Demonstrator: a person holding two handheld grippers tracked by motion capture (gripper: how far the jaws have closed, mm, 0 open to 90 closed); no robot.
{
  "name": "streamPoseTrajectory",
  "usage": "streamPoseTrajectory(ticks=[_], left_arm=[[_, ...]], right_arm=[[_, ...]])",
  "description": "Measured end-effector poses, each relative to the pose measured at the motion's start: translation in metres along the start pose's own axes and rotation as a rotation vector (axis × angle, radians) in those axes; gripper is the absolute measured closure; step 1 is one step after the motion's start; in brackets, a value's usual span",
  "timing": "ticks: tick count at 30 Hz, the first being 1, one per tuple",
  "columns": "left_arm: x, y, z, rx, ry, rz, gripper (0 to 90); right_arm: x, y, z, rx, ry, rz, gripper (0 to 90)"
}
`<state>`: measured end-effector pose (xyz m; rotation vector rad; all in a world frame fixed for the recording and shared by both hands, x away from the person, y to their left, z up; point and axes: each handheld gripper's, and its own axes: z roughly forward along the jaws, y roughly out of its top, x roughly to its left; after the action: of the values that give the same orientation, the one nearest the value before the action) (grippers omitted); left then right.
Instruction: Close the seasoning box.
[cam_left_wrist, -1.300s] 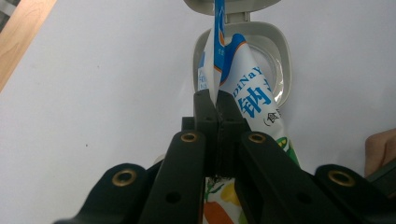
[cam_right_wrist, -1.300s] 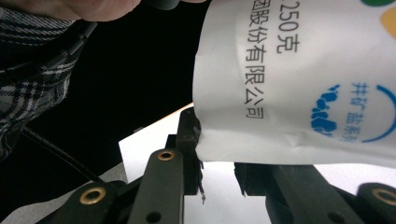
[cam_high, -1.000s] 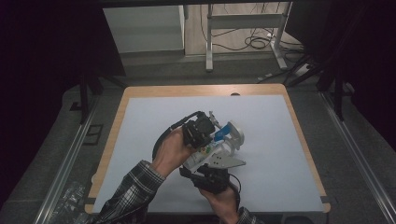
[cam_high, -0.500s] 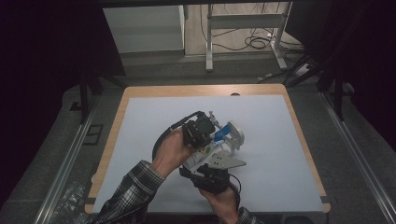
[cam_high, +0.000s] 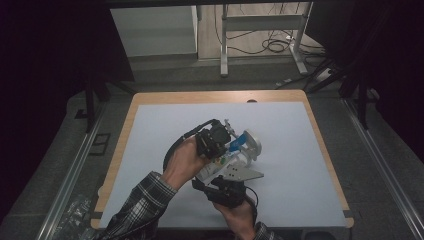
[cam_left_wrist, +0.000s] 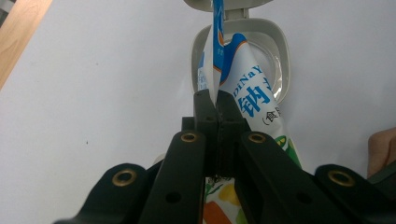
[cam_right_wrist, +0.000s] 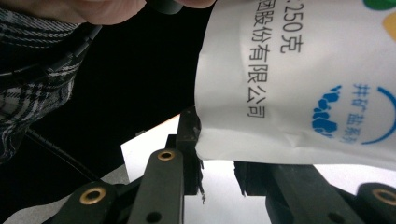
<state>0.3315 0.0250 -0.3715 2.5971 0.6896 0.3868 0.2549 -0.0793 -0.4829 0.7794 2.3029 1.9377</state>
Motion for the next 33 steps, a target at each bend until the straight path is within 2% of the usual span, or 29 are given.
streamPoseTrajectory(ticks=[33], left_arm=[[0.0010,0.0007,0.0003,0.015,-0.005,0.001,90.0]], right_arm=[[0.0008,0.0010,0.0005,-0.003,0.001,-0.001,72.9]])
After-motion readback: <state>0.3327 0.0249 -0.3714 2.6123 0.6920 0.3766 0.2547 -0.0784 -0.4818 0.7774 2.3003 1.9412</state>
